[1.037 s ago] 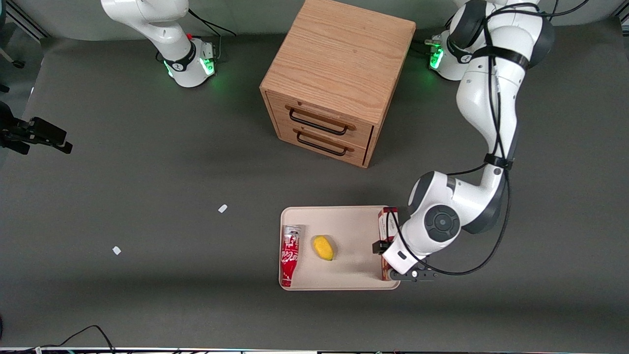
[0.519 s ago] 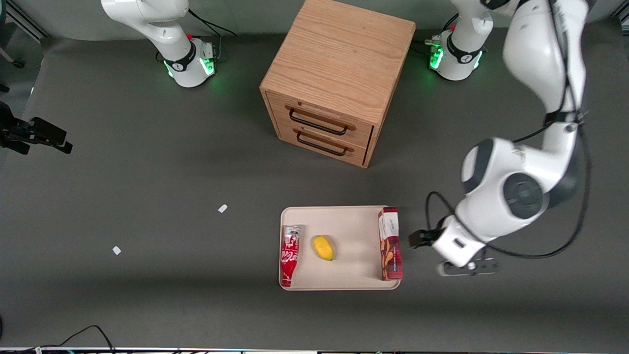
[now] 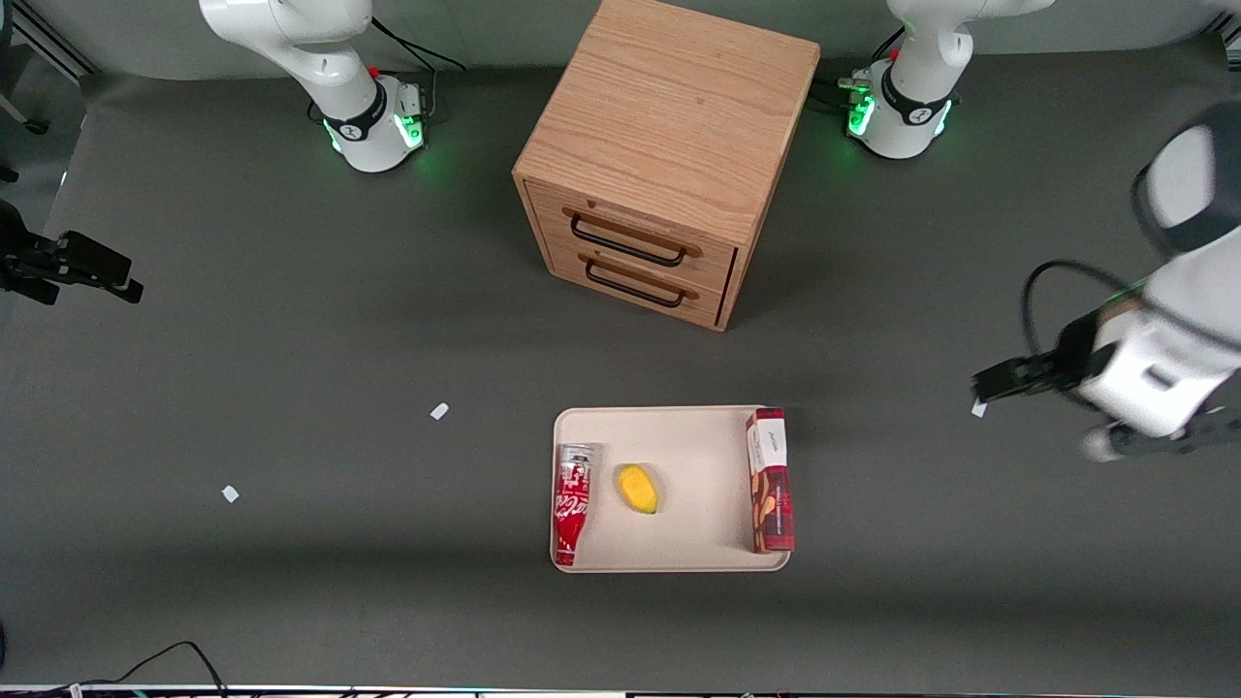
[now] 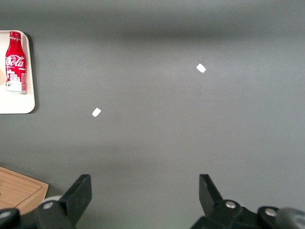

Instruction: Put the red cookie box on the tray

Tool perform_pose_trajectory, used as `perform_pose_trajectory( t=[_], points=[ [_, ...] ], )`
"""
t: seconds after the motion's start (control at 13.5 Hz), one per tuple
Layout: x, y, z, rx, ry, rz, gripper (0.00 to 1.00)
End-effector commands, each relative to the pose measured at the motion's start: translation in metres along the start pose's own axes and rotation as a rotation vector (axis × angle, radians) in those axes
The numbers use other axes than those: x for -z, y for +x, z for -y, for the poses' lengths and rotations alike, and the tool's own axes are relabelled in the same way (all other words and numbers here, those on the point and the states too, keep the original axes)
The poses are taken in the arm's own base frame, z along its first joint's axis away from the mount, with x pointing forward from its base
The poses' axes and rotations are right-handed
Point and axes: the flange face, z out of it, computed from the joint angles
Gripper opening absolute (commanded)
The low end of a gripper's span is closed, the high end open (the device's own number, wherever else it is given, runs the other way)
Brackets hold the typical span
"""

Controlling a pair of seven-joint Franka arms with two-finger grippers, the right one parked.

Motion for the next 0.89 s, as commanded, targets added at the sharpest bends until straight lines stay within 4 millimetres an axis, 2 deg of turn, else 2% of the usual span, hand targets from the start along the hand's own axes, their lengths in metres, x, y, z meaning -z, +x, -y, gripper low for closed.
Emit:
perform_pose_trajectory(
  t=[0.0, 0.22, 0.3, 0.44, 0.81],
  points=[
    [0.021, -0.041, 0.032, -0.053, 0.024, 0.029, 1.0],
    [0.034, -0.073, 0.058, -0.087, 0.041, 0.018, 1.0],
    [0.039, -0.08, 0.059, -0.101, 0.045, 0.016, 1.0],
    [0.045, -0.092, 0.066, -0.098, 0.053, 0.006, 1.0],
    [0.052, -0.105, 0.069, -0.09, 0.061, -0.008, 1.0]
  ],
)
